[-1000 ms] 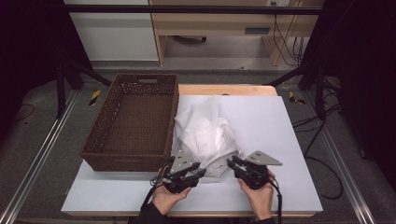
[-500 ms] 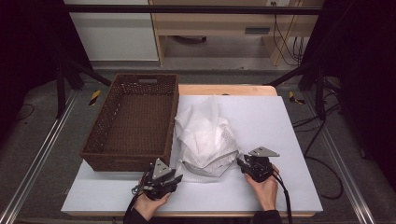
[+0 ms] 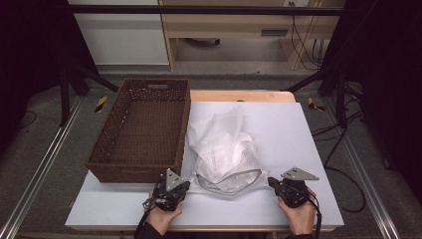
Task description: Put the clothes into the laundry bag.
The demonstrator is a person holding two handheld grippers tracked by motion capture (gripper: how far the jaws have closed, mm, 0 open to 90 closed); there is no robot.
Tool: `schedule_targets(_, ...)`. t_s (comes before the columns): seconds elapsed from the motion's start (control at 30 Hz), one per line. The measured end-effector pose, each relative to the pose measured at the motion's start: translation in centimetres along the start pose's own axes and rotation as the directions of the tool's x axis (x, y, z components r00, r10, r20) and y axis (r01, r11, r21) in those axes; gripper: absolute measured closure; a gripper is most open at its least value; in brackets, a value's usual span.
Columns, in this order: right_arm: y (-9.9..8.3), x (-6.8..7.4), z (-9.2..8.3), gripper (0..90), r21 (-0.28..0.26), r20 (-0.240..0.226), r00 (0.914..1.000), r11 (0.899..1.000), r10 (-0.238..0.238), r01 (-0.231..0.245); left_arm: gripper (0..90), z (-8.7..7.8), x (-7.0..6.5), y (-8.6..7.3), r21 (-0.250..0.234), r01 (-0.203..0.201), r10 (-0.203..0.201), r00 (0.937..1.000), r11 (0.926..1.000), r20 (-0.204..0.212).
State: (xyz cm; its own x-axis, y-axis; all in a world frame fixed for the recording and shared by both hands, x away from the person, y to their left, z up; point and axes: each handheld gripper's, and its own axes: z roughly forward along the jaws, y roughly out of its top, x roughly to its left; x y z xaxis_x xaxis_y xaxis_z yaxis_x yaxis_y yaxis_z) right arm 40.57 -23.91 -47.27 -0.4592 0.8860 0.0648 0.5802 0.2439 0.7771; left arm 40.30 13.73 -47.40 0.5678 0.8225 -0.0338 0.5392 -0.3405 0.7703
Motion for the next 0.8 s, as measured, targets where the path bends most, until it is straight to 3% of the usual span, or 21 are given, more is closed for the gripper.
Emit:
schedule_targets(0.03,-0.6,0.0,0.3,87.3,0.026,0.002,1.0000,1.000,0.010,-0.010,89.8,-0.1,0.0,0.0,0.001,-0.001,0.001,1.0000,1.0000,-0.001)
schedule_targets(0.07,-0.7,0.1,0.5,79.6,0.041,0.046,0.9988,0.999,-0.014,0.012,89.8,-0.2,0.2,0.0,-0.011,0.014,-0.014,0.9998,0.9998,0.016)
schedule_targets(0.13,-0.7,0.0,0.5,77.9,0.025,0.052,0.9985,1.000,-0.014,0.012,89.5,-0.3,0.3,0.1,-0.022,0.022,-0.021,0.9995,0.9995,0.024)
schedule_targets(0.17,-0.5,0.1,0.4,74.7,0.005,0.036,0.9993,1.000,-0.001,0.001,88.5,-0.4,0.4,0.1,-0.039,0.028,-0.026,0.9981,0.9988,0.056)
schedule_targets(0.23,0.0,0.3,-0.2,67.6,-0.067,0.004,0.9999,0.998,-0.014,0.014,81.4,-0.8,0.1,0.3,-0.074,0.019,-0.013,0.9975,0.9971,0.070)
schedule_targets(0.27,0.7,1.0,-0.7,63.5,-0.131,-0.039,0.9991,0.991,-0.018,0.013,75.5,-1.0,-0.1,0.4,-0.092,0.018,-0.010,0.9959,0.9956,0.090)
schedule_targets(0.3,0.7,1.0,-0.7,63.5,-0.131,-0.039,0.9991,0.991,-0.018,0.013,75.5,-1.2,-0.3,0.6,-0.108,0.008,0.003,0.9944,0.9941,0.105)
schedule_targets(0.4,2.2,2.8,-1.3,56.8,-0.222,-0.101,0.9946,0.975,-0.028,0.005,66.1,-2.3,-0.9,1.0,-0.146,-0.015,0.032,0.9925,0.9892,0.118)
schedule_targets(0.6,2.8,3.1,-0.9,47.2,-0.247,-0.078,0.9967,0.969,-0.021,0.001,55.3,-3.4,-0.3,0.1,-0.177,0.005,0.021,0.9894,0.9843,0.144)
schedule_targets(0.8,2.2,1.6,-1.4,26.6,-0.268,-0.048,0.9988,0.963,-0.004,-0.009,45.6,-4.7,0.9,-0.9,-0.193,0.020,0.012,0.9867,0.9809,0.162)
